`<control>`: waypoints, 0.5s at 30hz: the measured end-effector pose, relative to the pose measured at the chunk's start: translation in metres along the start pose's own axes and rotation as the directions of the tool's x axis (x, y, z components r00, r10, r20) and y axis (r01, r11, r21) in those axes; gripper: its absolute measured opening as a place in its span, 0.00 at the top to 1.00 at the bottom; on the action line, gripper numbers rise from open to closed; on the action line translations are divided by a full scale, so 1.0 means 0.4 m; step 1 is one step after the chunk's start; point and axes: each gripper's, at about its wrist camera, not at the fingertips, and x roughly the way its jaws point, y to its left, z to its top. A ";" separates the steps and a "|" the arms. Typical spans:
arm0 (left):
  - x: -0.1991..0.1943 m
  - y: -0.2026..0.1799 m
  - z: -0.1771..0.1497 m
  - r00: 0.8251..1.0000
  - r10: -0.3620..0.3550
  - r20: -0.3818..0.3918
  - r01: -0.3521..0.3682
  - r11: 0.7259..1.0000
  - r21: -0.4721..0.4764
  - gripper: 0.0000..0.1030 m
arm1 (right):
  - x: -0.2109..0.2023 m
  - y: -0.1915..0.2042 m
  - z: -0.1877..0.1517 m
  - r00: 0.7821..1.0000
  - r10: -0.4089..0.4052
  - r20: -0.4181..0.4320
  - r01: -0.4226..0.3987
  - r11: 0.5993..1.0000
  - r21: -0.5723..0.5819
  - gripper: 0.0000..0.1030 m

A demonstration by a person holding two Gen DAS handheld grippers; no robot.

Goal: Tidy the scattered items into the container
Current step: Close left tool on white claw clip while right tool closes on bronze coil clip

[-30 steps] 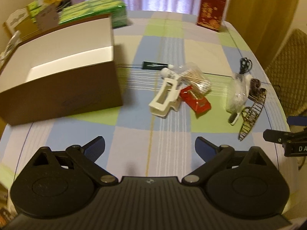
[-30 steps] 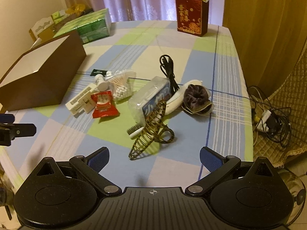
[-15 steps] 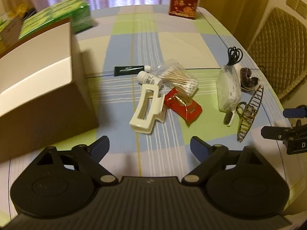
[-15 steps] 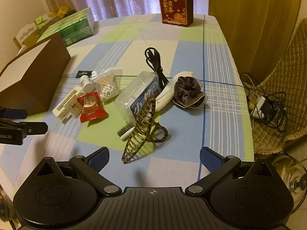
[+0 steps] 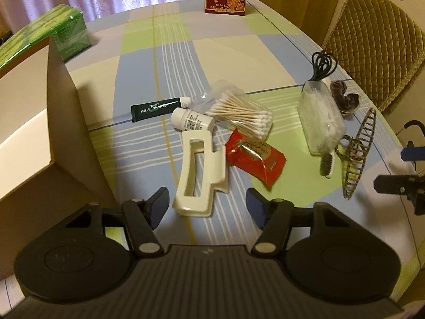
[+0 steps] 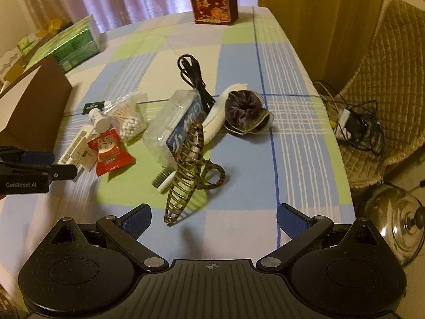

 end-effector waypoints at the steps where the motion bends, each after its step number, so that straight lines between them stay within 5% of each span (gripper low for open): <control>1: 0.005 0.002 0.004 1.000 -0.002 0.001 0.002 1.000 0.003 0.43 | 0.000 0.001 -0.002 1.000 -0.006 -0.001 0.006 1.000 0.007 0.00; 6: 0.038 0.006 0.025 1.000 -0.003 -0.002 0.003 1.000 0.014 0.47 | 0.000 0.010 -0.008 1.000 -0.027 -0.006 0.027 0.999 0.035 0.00; 10: 0.063 0.012 0.036 1.000 -0.013 -0.011 0.014 1.000 0.006 0.65 | -0.001 0.016 -0.013 0.999 -0.038 -0.005 0.038 0.998 0.048 0.00; 15: 0.066 0.019 0.029 1.000 -0.020 -0.001 0.020 1.000 -0.004 0.65 | -0.004 0.018 -0.015 0.999 -0.046 0.010 0.046 0.997 0.059 0.00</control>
